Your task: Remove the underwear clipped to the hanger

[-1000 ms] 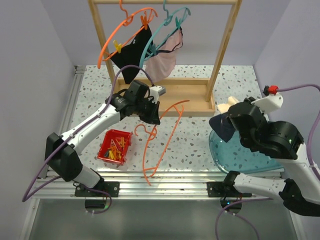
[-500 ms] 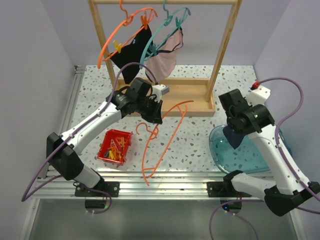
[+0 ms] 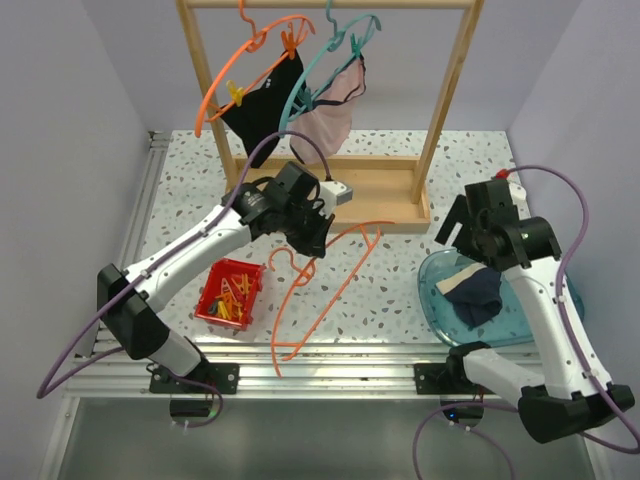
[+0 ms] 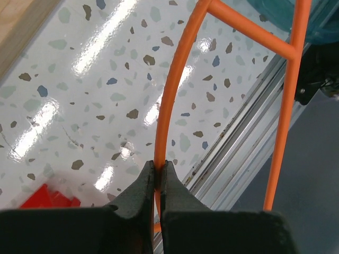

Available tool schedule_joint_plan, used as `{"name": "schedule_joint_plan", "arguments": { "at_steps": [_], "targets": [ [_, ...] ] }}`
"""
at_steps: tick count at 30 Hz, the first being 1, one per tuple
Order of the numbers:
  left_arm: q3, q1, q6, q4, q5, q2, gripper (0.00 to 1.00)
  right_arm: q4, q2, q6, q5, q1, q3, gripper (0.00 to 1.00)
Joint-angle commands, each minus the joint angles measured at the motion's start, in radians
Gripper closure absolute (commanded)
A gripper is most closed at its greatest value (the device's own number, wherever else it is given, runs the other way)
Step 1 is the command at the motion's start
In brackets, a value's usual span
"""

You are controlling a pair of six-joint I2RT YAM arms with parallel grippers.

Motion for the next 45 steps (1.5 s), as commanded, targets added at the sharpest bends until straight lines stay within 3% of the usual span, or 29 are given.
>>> {"name": "schedule_joint_plan", "arguments": {
  "at_steps": [1,3,9,14,18,22,27,33,36,41,42,45],
  "targets": [
    [0.033,-0.07,0.065,-0.072,-0.093,-0.003,1.0,0.186,-0.039,-0.161,-0.483,0.001,0.028,0.09],
    [0.018,-0.093,0.076,-0.092,-0.119,-0.009,1.0,0.251,-0.051,-0.173,-0.729,-0.001,0.006,0.09],
    [-0.008,-0.165,0.085,-0.101,-0.183,-0.058,1.0,0.284,-0.021,-0.239,-1.152,-0.002,-0.04,0.09],
    [-0.032,-0.216,0.097,-0.101,-0.206,-0.118,1.0,0.161,0.008,-0.395,-1.233,0.001,0.013,0.09],
    [-0.042,-0.266,0.1,-0.109,-0.193,-0.17,1.0,0.17,0.028,-0.4,-1.291,0.039,-0.002,0.11],
    [-0.049,-0.312,0.107,-0.121,-0.188,-0.199,1.0,0.152,0.036,-0.431,-1.228,0.057,0.013,0.11],
    [-0.065,-0.346,0.105,-0.123,-0.211,-0.218,1.0,0.162,0.07,-0.426,-1.331,0.132,0.004,0.17],
    [-0.039,-0.354,0.107,-0.126,-0.255,-0.215,1.0,0.199,0.078,-0.38,-1.495,0.266,-0.111,0.36],
    [-0.025,-0.36,0.111,-0.129,-0.278,-0.213,1.0,0.176,0.074,-0.38,-1.497,0.32,-0.161,0.49],
    [-0.016,-0.365,0.114,-0.13,-0.278,-0.213,1.0,0.161,0.085,-0.388,-1.46,0.332,-0.172,0.87],
    [-0.013,-0.368,0.116,-0.13,-0.278,-0.213,1.0,0.155,0.093,-0.391,-1.454,0.332,-0.167,1.0],
    [-0.008,-0.374,0.117,-0.135,-0.285,-0.216,1.0,0.135,0.12,-0.409,-1.422,0.334,-0.135,1.0]
  ]
}}
